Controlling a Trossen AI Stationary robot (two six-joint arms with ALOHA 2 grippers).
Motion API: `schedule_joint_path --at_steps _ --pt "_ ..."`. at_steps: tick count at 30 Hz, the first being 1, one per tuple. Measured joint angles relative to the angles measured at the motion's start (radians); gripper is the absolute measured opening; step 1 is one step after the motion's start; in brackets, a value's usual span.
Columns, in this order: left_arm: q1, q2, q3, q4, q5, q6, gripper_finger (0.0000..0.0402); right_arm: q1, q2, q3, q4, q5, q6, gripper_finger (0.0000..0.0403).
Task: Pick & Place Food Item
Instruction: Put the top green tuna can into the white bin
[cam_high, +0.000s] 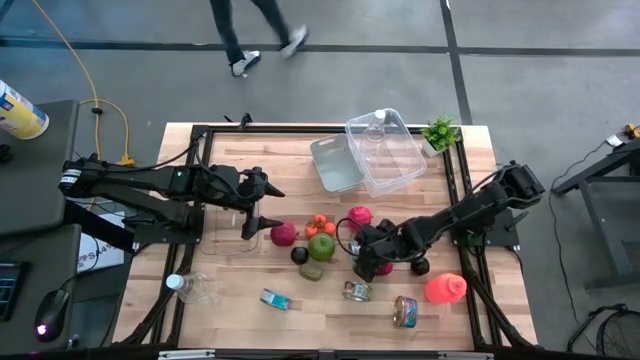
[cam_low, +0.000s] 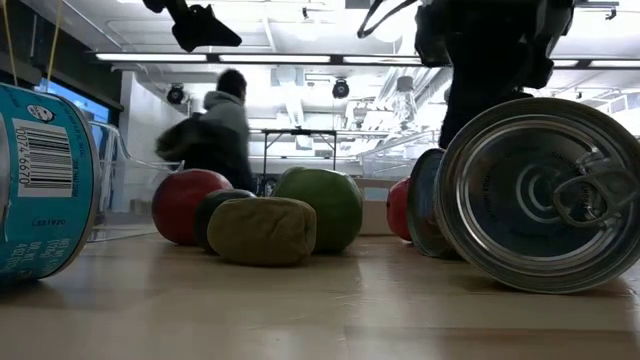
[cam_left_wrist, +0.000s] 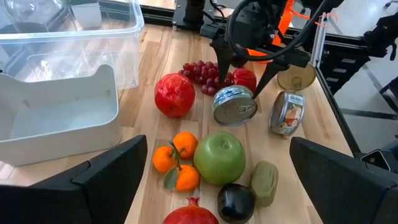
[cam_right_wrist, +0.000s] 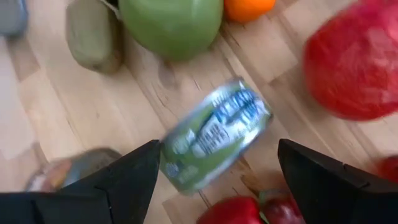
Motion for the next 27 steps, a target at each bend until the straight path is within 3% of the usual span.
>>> schedule_joint_path --at_steps 22,27 --pt "0.0 0.0 0.0 0.0 0.0 0.009 0.0385 -0.034 0.047 0.0 0.031 0.004 0.04 0.0313" --pt "0.0 0.0 0.0 0.0 0.0 0.009 0.0385 -0.042 0.047 0.0 0.031 0.005 0.03 0.0287"
